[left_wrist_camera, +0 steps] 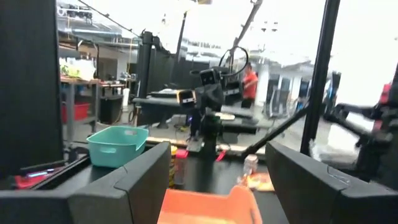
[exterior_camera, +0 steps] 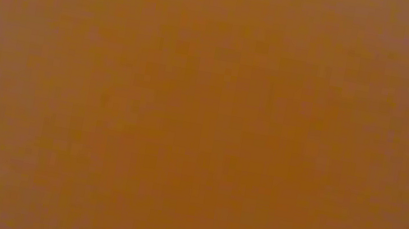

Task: Sort spices by type
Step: Put the bottom orange seasoning bag into the orange bin

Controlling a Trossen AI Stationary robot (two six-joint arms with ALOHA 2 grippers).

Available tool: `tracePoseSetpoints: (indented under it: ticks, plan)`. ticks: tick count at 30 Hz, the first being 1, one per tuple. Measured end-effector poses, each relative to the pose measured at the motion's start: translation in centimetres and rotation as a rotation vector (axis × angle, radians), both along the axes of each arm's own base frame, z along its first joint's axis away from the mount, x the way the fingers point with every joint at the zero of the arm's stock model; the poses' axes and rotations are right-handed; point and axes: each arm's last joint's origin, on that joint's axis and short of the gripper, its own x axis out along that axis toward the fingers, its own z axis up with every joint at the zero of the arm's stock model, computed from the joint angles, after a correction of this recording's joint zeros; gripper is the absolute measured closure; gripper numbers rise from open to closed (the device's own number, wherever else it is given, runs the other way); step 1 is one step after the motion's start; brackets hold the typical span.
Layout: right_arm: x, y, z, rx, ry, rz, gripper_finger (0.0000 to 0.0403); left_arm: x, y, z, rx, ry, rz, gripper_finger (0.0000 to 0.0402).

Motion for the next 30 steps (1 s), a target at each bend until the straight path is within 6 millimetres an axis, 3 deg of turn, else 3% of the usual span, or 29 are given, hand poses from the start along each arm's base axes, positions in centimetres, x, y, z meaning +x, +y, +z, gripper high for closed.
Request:
tracePoseSetpoints:
  ticks: [11,18,30]
  plan:
    - [3.5,-0.2,3.5,0.079,0.394,-0.183,0.0369,0.0,0.0,0.1,-0.101,-0.013,-0.023,0.0155]
    - [4.6,-0.1,6.0,0.19,0.573,-0.227,0.0369,0.1,0.0,0.0,-0.23,-0.016,-0.053,0.0155]
    - [5.2,0.2,6.1,0.586,0.939,-0.42,0.0369,0.1,0.0,-0.1,-0.229,-0.005,-0.05,0.0155]
